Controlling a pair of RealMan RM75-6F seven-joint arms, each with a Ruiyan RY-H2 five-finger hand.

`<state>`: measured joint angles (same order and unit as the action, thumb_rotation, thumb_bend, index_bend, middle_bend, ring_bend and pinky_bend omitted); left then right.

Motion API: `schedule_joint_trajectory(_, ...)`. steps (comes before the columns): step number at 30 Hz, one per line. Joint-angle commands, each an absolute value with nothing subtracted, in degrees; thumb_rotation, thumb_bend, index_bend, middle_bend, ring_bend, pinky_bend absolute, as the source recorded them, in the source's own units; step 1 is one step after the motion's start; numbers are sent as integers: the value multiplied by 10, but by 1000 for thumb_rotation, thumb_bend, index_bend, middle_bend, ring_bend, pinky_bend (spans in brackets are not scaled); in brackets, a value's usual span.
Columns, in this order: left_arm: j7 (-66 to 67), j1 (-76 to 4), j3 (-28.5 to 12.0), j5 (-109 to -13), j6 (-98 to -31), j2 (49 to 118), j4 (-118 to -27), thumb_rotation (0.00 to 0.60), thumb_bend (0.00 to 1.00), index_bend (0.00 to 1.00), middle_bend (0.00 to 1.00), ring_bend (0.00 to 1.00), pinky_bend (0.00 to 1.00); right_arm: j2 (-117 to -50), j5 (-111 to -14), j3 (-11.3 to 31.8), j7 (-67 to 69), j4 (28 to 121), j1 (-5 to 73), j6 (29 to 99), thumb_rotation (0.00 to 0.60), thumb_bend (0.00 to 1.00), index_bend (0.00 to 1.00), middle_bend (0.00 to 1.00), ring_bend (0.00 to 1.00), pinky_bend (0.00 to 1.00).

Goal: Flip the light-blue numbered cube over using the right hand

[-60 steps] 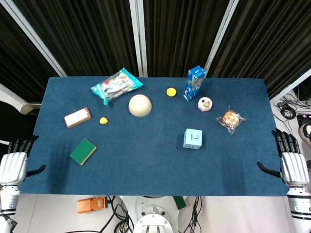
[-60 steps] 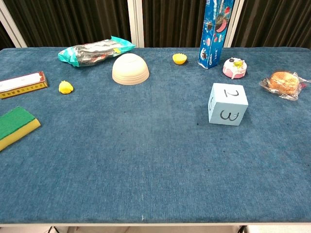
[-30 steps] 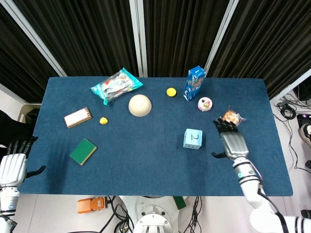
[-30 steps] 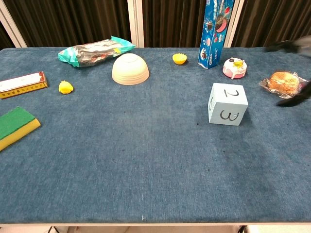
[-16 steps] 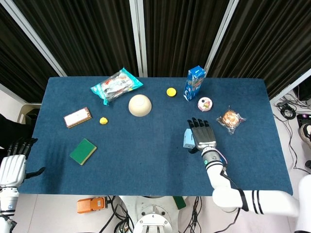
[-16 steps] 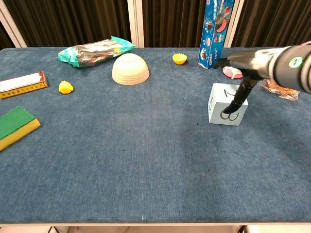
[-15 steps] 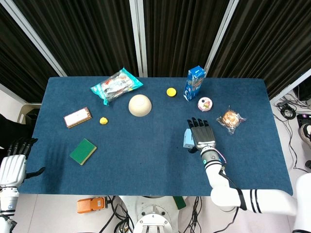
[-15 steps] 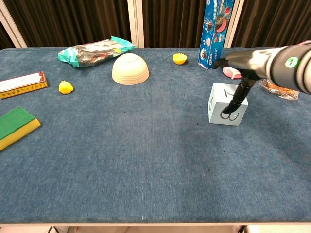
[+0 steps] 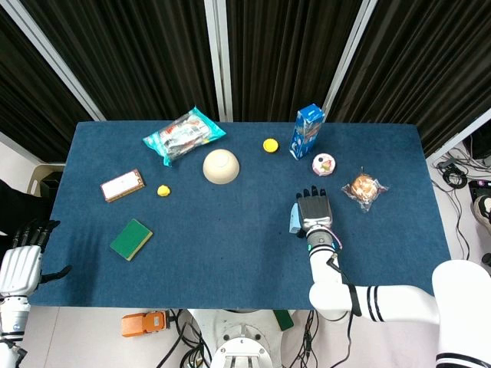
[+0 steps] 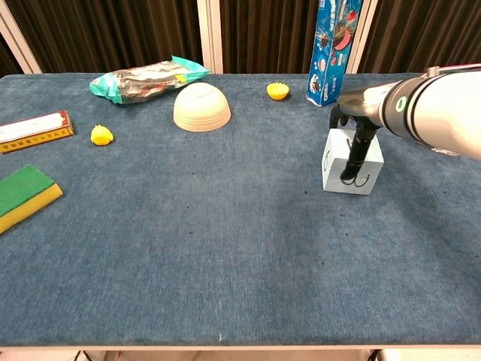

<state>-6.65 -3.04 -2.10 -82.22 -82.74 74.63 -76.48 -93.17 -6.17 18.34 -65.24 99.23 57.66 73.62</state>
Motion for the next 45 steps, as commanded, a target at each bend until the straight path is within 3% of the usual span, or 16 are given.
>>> schedule_joint_trajectory(1, -68, -29, -21, -820, -827, 746, -763, 600, 42, 154, 137, 29, 3, -933, -70, 178, -639, 983, 577, 717, 556, 324, 406, 282, 117, 171)
schedule_joint_trajectory(4, -70, -27, -21, -818, -827, 746, -762, 600, 41, 153, 138, 29, 3, -924, -108, 172, -594, 979, 560, 692, 579, 408, 513, 360, 194, 197)
schedule_joint_trajectory(9, -70, -24, -20, -816, -827, 746, -761, 600, 41, 153, 137, 29, 3, -897, -239, 157, -465, 983, 506, 645, 600, 419, 598, 420, 234, 202)
schedule_joint_trajectory(17, -61, -25, -21, -816, -826, 743, -771, 600, 41, 153, 137, 29, 3, -854, -463, 133, -184, 956, 405, 552, 600, 420, 601, 427, 237, 191)
schedule_joint_trajectory(24, -47, -27, -21, -815, -823, 739, -787, 600, 42, 153, 137, 29, 3, -861, -634, 132, 132, 855, 347, 460, 600, 419, 579, 427, 234, 167)
schedule_joint_trajectory(32, -33, -29, -23, -815, -822, 734, -802, 600, 41, 153, 137, 29, 3, -914, -814, 105, 439, 706, 336, 480, 600, 420, 563, 427, 210, 133)
schedule_joint_trajectory(37, -29, -30, -23, -813, -820, 732, -806, 600, 42, 153, 138, 29, 3, -948, -862, 81, 523, 625, 338, 517, 600, 419, 548, 427, 195, 121)
schedule_joint_trajectory(41, -28, -31, -24, -813, -818, 733, -807, 600, 42, 154, 137, 29, 3, -970, -876, 66, 560, 573, 338, 536, 600, 419, 488, 416, 149, 81)
schedule_joint_trajectory(43, -28, -31, -24, -813, -818, 732, -807, 600, 41, 153, 137, 29, 3, -973, -883, 56, 562, 560, 338, 541, 600, 419, 379, 357, 101, 49)
schedule_joint_trajectory(45, -29, -31, -24, -812, -819, 732, -806, 600, 42, 153, 137, 29, 3, -970, -889, 49, 556, 556, 335, 551, 600, 415, 132, 209, 22, 11)
